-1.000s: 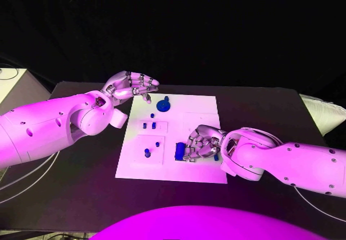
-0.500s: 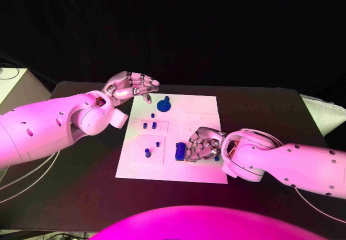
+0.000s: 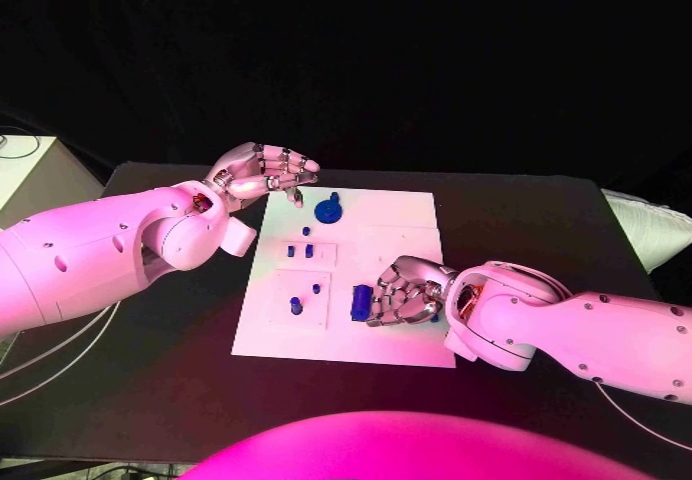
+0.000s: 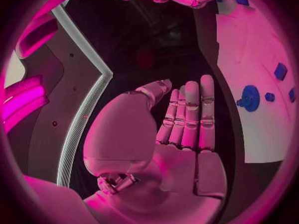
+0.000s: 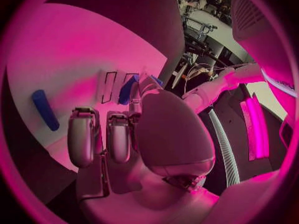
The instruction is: Assemble the parts on the task board
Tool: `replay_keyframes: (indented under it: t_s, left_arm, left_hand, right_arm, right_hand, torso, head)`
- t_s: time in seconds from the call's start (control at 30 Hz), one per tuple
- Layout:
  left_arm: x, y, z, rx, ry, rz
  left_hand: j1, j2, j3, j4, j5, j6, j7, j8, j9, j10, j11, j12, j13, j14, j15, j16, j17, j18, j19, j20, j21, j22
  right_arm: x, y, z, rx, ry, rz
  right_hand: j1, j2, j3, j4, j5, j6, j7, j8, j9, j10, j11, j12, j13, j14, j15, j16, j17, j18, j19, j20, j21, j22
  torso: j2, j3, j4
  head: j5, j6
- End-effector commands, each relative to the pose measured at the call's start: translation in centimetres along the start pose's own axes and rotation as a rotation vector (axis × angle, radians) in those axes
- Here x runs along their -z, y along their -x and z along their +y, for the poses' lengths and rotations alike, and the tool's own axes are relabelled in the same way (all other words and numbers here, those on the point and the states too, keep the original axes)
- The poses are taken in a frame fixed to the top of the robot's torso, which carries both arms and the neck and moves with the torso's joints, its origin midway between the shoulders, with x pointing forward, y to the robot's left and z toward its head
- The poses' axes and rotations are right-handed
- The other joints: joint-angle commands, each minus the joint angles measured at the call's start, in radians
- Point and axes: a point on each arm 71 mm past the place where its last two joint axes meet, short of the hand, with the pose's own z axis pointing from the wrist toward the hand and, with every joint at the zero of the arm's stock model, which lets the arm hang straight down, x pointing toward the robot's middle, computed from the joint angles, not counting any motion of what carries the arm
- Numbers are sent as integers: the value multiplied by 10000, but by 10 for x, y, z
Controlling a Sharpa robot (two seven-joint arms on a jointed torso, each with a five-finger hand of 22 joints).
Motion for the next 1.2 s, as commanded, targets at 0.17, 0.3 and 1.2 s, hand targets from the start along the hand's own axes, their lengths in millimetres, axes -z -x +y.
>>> replay_keyframes:
  t_s: [0.17,0.3,1.2]
  left_arm:
    - [-1,-2,-1,58,-65,183]
    - [-1,-2,-1,61,-66,190]
    - [-1,-3,0,88,35,272]
  left_hand:
    - [-61,61,-9,75,30,-75,1,49,-13,-100,3,-42,-12,-59,-4,-64,-5,147,-20,25,-40,-16]
    - [-61,61,-9,75,30,-75,1,49,-13,-100,3,-42,-12,-59,-4,-64,-5,147,-20,25,-40,-16]
    - [-59,64,-23,96,28,-75,2,77,-17,-109,5,-26,-17,-73,-1,-65,-4,147,-14,29,-69,-37]
  right_arm:
    - [-2,0,6,-47,386,-232]
    - [-6,0,6,59,323,-287]
    - [-15,1,2,1178,225,-347]
  right_hand:
    - [-107,34,69,43,17,-2,-25,54,-16,1045,-74,46,2634,1044,-35,62,2628,-127,655,-78,-4,1996]
    - [-115,64,105,37,25,-6,-32,59,-18,1045,-78,46,2634,1044,-37,62,2628,-130,659,-78,10,2004]
    - [265,110,1320,-58,-487,-149,-67,138,-108,1045,-114,46,2634,1044,-71,62,2628,-136,671,-109,29,2045]
  torso:
    - [0,-1,-1]
    - [1,-7,6]
    - [3,2,-21]
  head:
    - [-5,2]
    - [-22,2]
    - [-83,2]
